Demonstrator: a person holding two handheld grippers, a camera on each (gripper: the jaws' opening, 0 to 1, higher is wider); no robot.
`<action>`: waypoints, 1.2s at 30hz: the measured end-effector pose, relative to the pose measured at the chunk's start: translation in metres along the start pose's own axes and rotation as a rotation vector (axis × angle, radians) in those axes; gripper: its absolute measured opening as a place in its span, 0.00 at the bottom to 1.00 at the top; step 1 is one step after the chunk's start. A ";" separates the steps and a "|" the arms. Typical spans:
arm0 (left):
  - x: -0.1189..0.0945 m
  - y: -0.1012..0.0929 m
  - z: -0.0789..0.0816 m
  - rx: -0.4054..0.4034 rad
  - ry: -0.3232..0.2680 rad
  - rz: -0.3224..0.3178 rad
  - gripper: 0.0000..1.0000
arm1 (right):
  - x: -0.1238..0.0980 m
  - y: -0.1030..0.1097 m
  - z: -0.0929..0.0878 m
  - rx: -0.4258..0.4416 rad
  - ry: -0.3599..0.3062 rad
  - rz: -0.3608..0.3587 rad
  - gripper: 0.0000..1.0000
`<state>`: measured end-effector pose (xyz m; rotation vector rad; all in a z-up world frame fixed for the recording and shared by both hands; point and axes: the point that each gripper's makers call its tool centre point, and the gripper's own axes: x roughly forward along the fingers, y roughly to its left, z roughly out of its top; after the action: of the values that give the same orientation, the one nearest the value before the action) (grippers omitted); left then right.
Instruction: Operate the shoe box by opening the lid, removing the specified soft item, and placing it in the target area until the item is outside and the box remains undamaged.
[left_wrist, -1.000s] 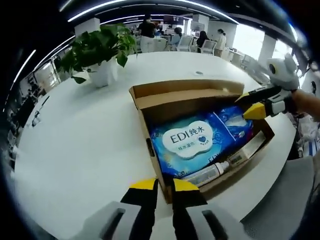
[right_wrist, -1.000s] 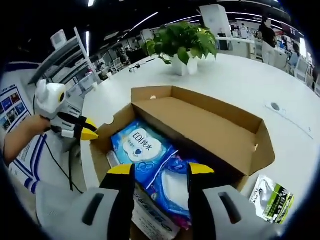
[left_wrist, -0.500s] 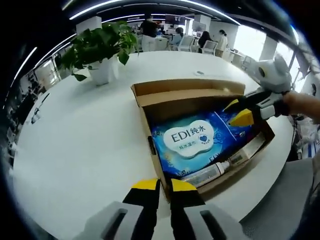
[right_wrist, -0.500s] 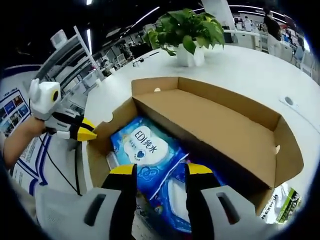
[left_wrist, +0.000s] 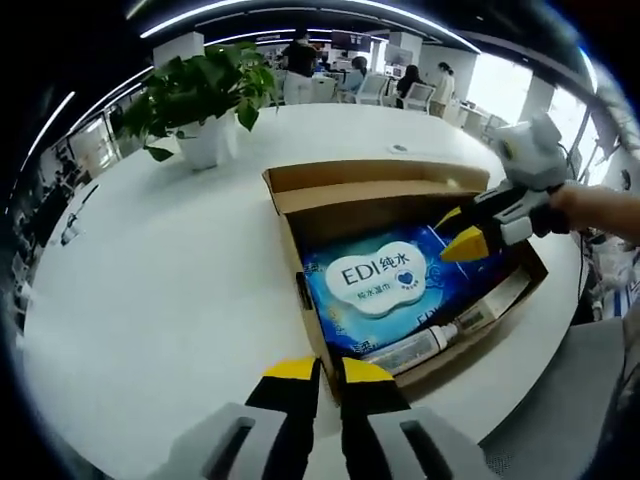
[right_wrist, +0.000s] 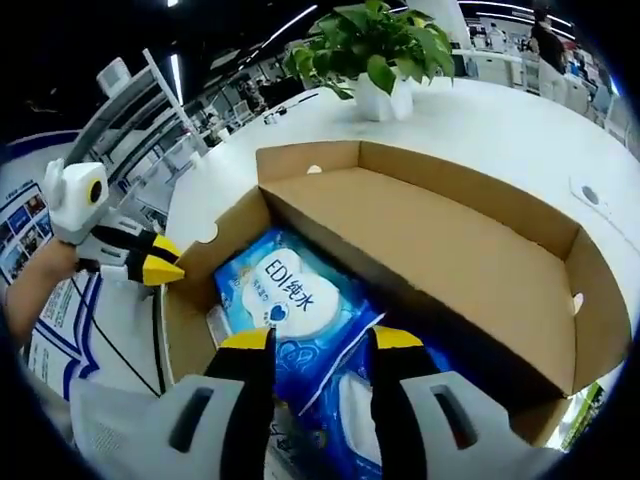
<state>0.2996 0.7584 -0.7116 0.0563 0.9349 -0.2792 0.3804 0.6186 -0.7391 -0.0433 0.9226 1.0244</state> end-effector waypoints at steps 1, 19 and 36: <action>0.000 0.000 0.000 0.000 -0.001 0.000 0.07 | 0.001 0.001 0.001 0.000 -0.004 0.003 0.32; 0.001 0.002 0.001 -0.006 -0.015 -0.003 0.07 | 0.013 -0.019 -0.001 -0.030 0.043 -0.096 0.08; 0.001 0.002 0.000 0.001 -0.013 0.012 0.07 | -0.001 -0.004 0.008 -0.069 0.013 -0.091 0.00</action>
<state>0.3003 0.7597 -0.7124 0.0612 0.9207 -0.2689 0.3879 0.6187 -0.7346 -0.1485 0.8886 0.9723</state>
